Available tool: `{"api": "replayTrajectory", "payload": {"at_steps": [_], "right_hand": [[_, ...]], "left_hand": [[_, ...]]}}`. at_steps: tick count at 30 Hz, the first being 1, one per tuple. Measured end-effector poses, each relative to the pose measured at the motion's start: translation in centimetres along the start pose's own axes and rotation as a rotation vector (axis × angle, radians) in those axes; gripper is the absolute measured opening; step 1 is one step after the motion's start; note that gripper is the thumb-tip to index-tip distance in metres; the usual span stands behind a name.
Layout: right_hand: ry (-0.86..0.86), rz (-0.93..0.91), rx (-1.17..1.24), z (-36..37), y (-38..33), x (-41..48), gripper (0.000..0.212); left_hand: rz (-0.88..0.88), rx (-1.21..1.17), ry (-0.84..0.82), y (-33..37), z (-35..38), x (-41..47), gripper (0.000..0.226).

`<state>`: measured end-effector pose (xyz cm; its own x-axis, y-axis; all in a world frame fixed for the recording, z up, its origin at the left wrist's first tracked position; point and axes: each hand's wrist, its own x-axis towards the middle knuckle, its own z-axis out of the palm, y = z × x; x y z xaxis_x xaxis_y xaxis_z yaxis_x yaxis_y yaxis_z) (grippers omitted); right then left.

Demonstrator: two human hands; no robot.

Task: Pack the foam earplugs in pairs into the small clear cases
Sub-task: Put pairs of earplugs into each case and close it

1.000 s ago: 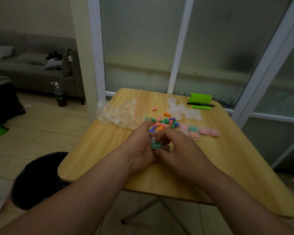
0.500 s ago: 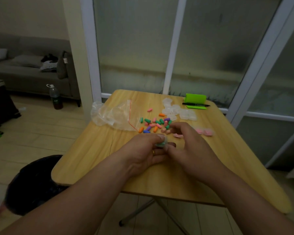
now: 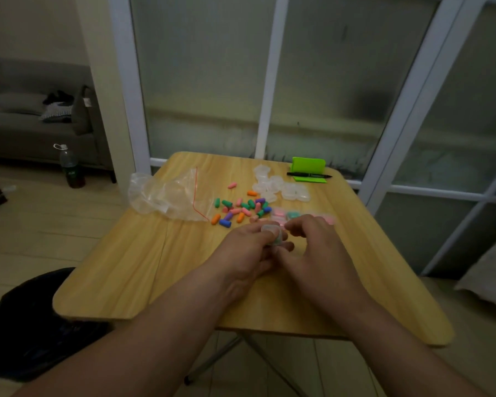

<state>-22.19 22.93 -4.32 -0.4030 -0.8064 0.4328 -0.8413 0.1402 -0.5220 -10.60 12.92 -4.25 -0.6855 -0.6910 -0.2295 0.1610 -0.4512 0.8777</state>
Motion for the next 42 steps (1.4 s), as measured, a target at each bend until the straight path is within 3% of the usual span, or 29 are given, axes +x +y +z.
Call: {"api": "replayTrajectory", "payload": {"at_steps": [8, 13, 18, 32, 42], "right_hand": [[0.119, 0.076, 0.007, -0.1, 0.5, 0.8, 0.020], [0.198, 0.243, 0.048, -2.7, 4.2, 2.6, 0.024], [0.127, 0.415, -0.027, -3.1, 7.9, 2.9, 0.023], [0.071, 0.342, -0.222, 0.2, 6.7, 4.4, 0.023], [0.141, 0.320, -0.106, -0.1, 6.5, 4.3, 0.024]], "left_hand": [[0.050, -0.041, 0.005, -0.7, 3.3, 1.3, 0.025], [0.089, -0.086, 0.134, 0.6, 2.9, 2.1, 0.027], [0.115, -0.101, 0.249, 1.8, 1.3, 2.5, 0.024], [0.128, -0.063, 0.257, 2.3, 1.0, 2.0, 0.035], [0.142, -0.057, 0.287, 3.7, -0.1, 2.3, 0.019]]}}
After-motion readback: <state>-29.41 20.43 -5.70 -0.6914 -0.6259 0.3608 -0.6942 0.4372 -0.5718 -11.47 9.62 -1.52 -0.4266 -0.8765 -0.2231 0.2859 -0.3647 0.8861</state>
